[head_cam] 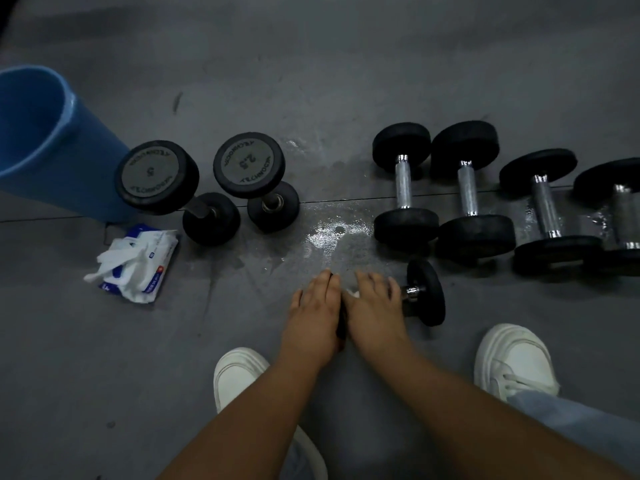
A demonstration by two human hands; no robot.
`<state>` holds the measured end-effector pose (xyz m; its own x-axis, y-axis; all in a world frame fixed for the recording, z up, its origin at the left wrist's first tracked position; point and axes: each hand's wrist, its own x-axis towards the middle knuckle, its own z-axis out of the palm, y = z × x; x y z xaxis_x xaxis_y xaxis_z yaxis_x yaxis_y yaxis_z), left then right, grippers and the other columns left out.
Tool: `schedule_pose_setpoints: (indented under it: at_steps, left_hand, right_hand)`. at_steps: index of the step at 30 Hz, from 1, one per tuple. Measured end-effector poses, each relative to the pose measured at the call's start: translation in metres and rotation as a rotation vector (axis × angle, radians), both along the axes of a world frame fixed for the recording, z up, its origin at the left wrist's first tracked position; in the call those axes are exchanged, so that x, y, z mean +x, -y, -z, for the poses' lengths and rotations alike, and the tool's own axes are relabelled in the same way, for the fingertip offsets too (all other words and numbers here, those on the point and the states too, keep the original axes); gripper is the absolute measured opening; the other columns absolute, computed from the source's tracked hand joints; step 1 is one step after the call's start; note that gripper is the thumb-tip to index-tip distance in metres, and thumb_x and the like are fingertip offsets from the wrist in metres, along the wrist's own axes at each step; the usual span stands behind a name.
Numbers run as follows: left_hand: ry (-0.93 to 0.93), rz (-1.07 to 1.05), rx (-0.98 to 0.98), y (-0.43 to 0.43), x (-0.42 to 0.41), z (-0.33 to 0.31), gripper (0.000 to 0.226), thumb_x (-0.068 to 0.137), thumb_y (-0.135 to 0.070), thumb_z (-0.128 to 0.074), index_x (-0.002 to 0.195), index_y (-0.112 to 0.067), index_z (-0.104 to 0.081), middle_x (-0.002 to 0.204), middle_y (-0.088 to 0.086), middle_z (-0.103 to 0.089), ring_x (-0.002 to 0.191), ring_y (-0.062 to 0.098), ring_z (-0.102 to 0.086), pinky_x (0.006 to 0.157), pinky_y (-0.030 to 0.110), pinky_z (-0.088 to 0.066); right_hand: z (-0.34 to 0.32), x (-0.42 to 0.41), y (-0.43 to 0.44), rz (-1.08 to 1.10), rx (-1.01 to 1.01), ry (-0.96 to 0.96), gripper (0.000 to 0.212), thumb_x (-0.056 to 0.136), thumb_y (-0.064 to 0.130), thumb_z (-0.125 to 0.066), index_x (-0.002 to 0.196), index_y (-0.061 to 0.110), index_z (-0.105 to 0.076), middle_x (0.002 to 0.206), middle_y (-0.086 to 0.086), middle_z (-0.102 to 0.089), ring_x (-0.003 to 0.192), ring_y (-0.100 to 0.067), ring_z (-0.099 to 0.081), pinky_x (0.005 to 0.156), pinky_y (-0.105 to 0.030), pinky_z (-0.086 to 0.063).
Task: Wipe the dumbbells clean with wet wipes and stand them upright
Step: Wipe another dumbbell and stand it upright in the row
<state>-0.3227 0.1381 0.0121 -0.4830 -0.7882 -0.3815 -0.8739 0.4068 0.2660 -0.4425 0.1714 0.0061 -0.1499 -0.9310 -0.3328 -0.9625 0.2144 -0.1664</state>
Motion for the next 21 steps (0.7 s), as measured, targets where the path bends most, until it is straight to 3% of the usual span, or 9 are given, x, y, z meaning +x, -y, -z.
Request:
schedule_pose_setpoints:
  at_steps: [3, 6, 8, 11, 13, 14, 16, 18, 21]
  left_hand:
    - [0.010, 0.005, 0.013, 0.002, -0.001, -0.003, 0.100, 0.080, -0.035, -0.070, 0.155, -0.016, -0.007, 0.164, 0.003, -0.001, 0.151, 0.019, -0.007, 0.121, 0.042, -0.015]
    - [-0.010, -0.014, -0.008, 0.002, -0.002, -0.002, 0.093, 0.085, -0.036, -0.065, 0.155, -0.016, -0.008, 0.164, 0.002, -0.002, 0.151, 0.020, -0.010, 0.120, 0.042, -0.017]
    - [-0.005, -0.006, 0.008, 0.004, -0.003, -0.002, 0.096, 0.082, -0.038, -0.067, 0.155, -0.015, -0.009, 0.164, 0.002, -0.003, 0.151, 0.020, -0.010, 0.120, 0.042, -0.016]
    - [-0.026, -0.022, 0.002, 0.000, -0.001, -0.002, 0.097, 0.081, -0.040, -0.068, 0.155, -0.015, -0.010, 0.164, 0.002, -0.003, 0.151, 0.019, -0.011, 0.120, 0.042, -0.017]
    - [-0.058, -0.037, -0.026, -0.003, -0.002, 0.000, 0.088, 0.086, -0.038, -0.063, 0.155, -0.015, -0.012, 0.164, 0.002, -0.005, 0.150, 0.018, -0.014, 0.118, 0.041, -0.018]
    - [-0.067, -0.042, -0.032, -0.004, -0.002, 0.000, 0.085, 0.088, -0.037, -0.060, 0.155, -0.015, -0.013, 0.164, 0.002, -0.006, 0.149, 0.018, -0.015, 0.118, 0.041, -0.017]
    - [-0.075, -0.050, -0.024, -0.001, -0.003, -0.002, 0.084, 0.088, -0.038, -0.060, 0.155, -0.016, -0.014, 0.164, 0.002, -0.007, 0.149, 0.018, -0.015, 0.118, 0.040, -0.016]
    - [-0.071, -0.052, -0.019, 0.000, -0.004, -0.002, 0.088, 0.085, -0.037, -0.062, 0.155, -0.016, -0.012, 0.164, 0.002, -0.006, 0.150, 0.017, -0.013, 0.119, 0.039, -0.015]
    - [-0.068, -0.056, -0.029, -0.009, -0.003, 0.002, 0.086, 0.086, -0.033, -0.061, 0.156, -0.016, -0.013, 0.164, 0.002, -0.005, 0.150, 0.017, -0.015, 0.119, 0.040, -0.017]
  right_hand:
    - [0.004, 0.002, 0.006, 0.030, -0.065, 0.003, 0.027, 0.076, 0.031, -0.059, 0.100, 0.032, -0.071, 0.130, -0.004, -0.058, 0.118, -0.026, -0.049, 0.101, -0.046, -0.025]
    - [-0.012, 0.010, -0.032, 0.190, -0.155, 0.213, 0.011, 0.081, 0.028, -0.064, 0.091, 0.027, -0.068, 0.103, 0.001, -0.062, 0.092, -0.021, -0.053, 0.078, -0.036, -0.041]
    - [-0.010, 0.020, -0.044, 0.567, -0.042, 0.574, 0.012, 0.092, 0.021, -0.055, 0.091, 0.016, -0.066, 0.096, -0.005, -0.062, 0.082, -0.018, -0.055, 0.072, -0.032, -0.044]
    - [0.002, 0.031, -0.013, 1.300, 0.263, 1.167, 0.030, 0.101, 0.010, -0.036, 0.109, 0.002, -0.064, 0.108, -0.013, -0.066, 0.101, -0.030, -0.062, 0.071, -0.027, -0.046]
    - [0.010, 0.029, 0.010, 1.617, 0.257, 1.618, 0.032, 0.099, 0.006, -0.032, 0.100, 0.001, -0.063, 0.090, -0.013, -0.069, 0.090, -0.032, -0.066, 0.056, -0.023, -0.051]
    - [0.006, 0.030, 0.014, 1.741, 0.235, 1.724, 0.032, 0.098, 0.005, -0.032, 0.090, 0.003, -0.063, 0.077, -0.013, -0.070, 0.077, -0.030, -0.067, 0.052, -0.023, -0.052]
    - [0.002, 0.036, 0.006, 1.770, 0.131, 1.819, 0.029, 0.098, 0.003, -0.034, 0.087, 0.006, -0.060, 0.072, -0.011, -0.069, 0.069, -0.023, -0.064, 0.057, -0.026, -0.051]
    - [0.007, 0.041, -0.005, 1.702, 0.072, 1.746, 0.021, 0.098, 0.002, -0.039, 0.100, 0.010, -0.059, 0.087, -0.009, -0.067, 0.076, -0.019, -0.063, 0.062, -0.028, -0.049]
    - [0.022, 0.037, -0.002, 1.684, 0.097, 1.715, 0.024, 0.093, -0.004, -0.042, 0.108, 0.006, -0.057, 0.087, -0.013, -0.063, 0.072, -0.021, -0.062, 0.054, -0.025, -0.050]
